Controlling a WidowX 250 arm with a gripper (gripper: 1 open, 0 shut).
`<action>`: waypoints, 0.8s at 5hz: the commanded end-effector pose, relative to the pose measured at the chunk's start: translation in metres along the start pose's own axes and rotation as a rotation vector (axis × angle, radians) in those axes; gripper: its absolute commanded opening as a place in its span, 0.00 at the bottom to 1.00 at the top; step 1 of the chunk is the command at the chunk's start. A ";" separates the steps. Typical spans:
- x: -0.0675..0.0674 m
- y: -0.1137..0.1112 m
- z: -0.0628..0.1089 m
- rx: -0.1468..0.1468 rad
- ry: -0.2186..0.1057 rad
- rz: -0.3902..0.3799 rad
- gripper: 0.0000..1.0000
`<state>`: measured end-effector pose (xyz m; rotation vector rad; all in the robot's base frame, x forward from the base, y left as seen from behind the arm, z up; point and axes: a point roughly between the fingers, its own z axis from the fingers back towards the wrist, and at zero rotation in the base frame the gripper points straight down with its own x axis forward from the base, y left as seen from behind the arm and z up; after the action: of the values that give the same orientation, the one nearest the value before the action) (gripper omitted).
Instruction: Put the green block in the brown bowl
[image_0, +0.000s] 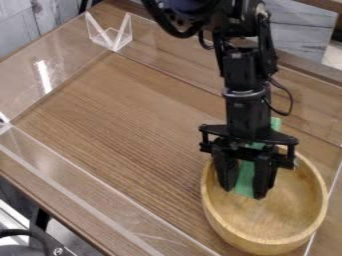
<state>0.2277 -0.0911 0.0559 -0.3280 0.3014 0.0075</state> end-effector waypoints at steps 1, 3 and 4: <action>0.008 -0.003 0.014 -0.011 -0.044 -0.023 0.00; 0.008 -0.002 0.014 -0.014 -0.030 -0.033 0.00; 0.008 -0.002 0.014 -0.015 -0.023 -0.037 0.00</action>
<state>0.2275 -0.0899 0.0558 -0.3369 0.3274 -0.0259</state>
